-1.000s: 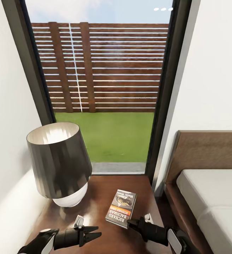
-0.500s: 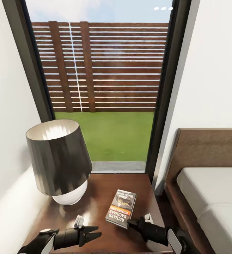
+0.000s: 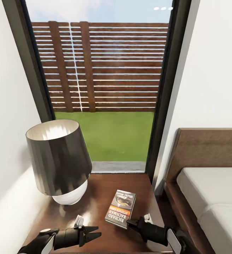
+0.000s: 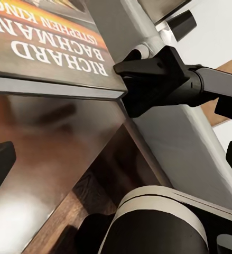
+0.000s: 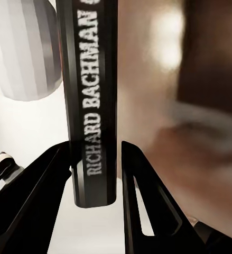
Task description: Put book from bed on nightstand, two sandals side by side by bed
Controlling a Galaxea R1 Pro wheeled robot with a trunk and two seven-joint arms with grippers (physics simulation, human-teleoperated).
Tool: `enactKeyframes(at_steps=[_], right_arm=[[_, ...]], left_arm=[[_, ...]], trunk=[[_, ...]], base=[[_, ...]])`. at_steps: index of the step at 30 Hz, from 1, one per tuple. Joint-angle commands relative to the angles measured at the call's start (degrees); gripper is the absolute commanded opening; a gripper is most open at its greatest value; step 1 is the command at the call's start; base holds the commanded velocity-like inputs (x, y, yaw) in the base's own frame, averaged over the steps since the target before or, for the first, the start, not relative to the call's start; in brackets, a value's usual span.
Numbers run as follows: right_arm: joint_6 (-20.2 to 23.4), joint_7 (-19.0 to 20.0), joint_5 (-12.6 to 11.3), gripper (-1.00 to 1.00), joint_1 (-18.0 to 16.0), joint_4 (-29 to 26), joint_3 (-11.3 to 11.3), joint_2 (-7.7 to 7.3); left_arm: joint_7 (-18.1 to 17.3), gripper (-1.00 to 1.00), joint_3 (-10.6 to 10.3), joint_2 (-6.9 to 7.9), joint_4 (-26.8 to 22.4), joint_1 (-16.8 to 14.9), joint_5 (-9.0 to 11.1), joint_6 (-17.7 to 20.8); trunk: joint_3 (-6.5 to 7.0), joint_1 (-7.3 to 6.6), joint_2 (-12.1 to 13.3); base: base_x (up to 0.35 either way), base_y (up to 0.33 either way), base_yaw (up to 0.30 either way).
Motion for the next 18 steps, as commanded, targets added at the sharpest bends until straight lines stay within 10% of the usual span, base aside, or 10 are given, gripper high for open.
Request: enactKeyframes(at_steps=[1,18], right_arm=[[0.3,-1.1,0.1,-1.0,-0.1,0.0,-0.3,0.41],[0.4,-2.1,0.0,-1.0,0.0,-0.1,-0.4,0.58]], left_arm=[[-0.1,1.0,-0.4,0.08,0.0,0.0,0.4,0.6],[-0.1,1.0,-0.4,0.01,0.0,0.0,0.4,0.6]], trunk=[[-0.05,-0.01,0.0],[-0.77,0.87,-1.6]], base=[[0.0,0.0,0.0],[0.0,0.0,0.0]])
